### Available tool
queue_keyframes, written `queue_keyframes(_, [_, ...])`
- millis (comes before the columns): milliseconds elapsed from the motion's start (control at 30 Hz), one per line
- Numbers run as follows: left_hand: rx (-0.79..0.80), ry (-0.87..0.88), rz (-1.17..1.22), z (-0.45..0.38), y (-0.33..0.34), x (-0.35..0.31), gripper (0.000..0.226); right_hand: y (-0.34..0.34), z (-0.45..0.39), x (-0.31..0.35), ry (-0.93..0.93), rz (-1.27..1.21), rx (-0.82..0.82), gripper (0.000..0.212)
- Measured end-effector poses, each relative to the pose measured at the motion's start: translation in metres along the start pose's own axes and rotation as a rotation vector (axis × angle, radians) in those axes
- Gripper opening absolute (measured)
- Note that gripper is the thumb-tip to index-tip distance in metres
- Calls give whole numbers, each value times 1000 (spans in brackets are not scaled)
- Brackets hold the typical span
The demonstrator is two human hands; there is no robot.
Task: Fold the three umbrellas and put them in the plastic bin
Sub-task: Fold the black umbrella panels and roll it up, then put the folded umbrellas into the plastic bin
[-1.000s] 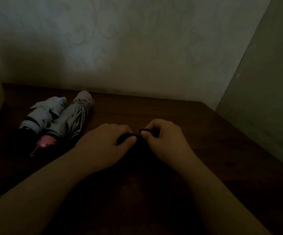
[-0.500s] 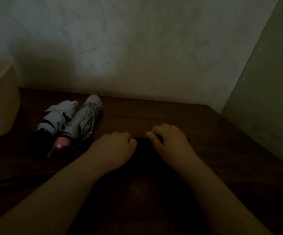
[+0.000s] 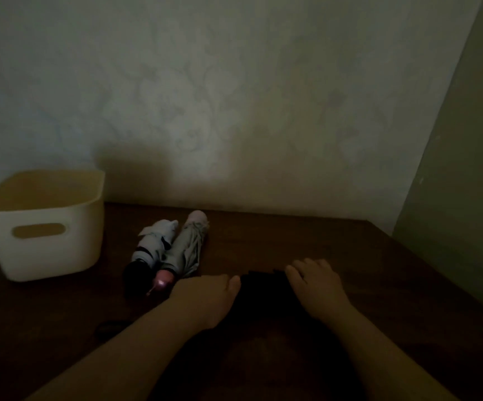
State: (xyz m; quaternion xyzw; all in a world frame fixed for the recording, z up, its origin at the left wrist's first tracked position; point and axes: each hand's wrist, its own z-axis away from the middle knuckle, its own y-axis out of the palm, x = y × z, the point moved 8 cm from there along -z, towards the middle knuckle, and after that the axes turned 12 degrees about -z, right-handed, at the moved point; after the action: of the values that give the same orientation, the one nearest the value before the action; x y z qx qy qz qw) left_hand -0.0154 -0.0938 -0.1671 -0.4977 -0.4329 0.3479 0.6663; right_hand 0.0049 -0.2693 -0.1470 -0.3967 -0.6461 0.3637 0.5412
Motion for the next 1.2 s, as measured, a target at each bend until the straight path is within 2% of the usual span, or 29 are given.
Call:
queue_keyframes(67, [6,-31,47,13,5,14,53,-1,0,3,17,32,44,37])
queue_keyframes(167, [-19,-47,365,37,5,35,49,-2,3,7,46,66,34,35])
queue_keyframes(267, [-64,-1,546,55,7,42,39,-6,9,5,104,68,-153,40])
queue_keyframes(333, [-130,-16,677,63,9,44,27,-10,21,2,268,-217,-314,57])
queue_keyframes(400, [-205,-40,774,69,8,44,18,-7,37,1,466,-676,-417,75])
queue_keyframes(467, [-275,-54,815,76,6,45,11,4,53,6,621,-1090,-501,81])
queue_keyframes(500, [-308,-64,838,81,5,46,9,11,61,11,670,-1212,-517,82])
queue_keyframes(533, [-336,-85,864,86,5,49,8,20,67,20,702,-1289,-485,85])
queue_keyframes(600, [-390,-112,918,95,2,52,9,42,68,52,672,-1430,-303,90])
queue_keyframes(700, [-514,-181,945,108,-11,56,13,59,64,119,477,-1622,-38,85])
queue_keyframes(800, [-662,-226,870,125,-29,70,13,52,58,173,322,-1687,87,79])
queue_keyframes(867, [-624,-107,845,133,-37,78,17,42,50,193,226,-1668,86,73])
queue_keyframes(933, [-504,22,845,146,-49,90,24,29,41,210,135,-1626,88,65])
queue_keyframes(967, [-484,15,812,154,-53,107,29,24,36,218,103,-1620,113,61])
queue_keyframes(1033, [-585,-170,597,167,-61,165,44,17,30,232,98,-1622,190,53])
queue_keyframes(1100, [-644,-408,208,170,-63,225,64,15,26,245,123,-1622,282,46])
queue_keyframes(1167, [-486,-556,-56,160,-47,271,72,17,23,259,124,-1629,361,42])
queue_keyframes(1200, [-404,-587,-71,155,-37,287,73,19,22,267,114,-1621,392,42])
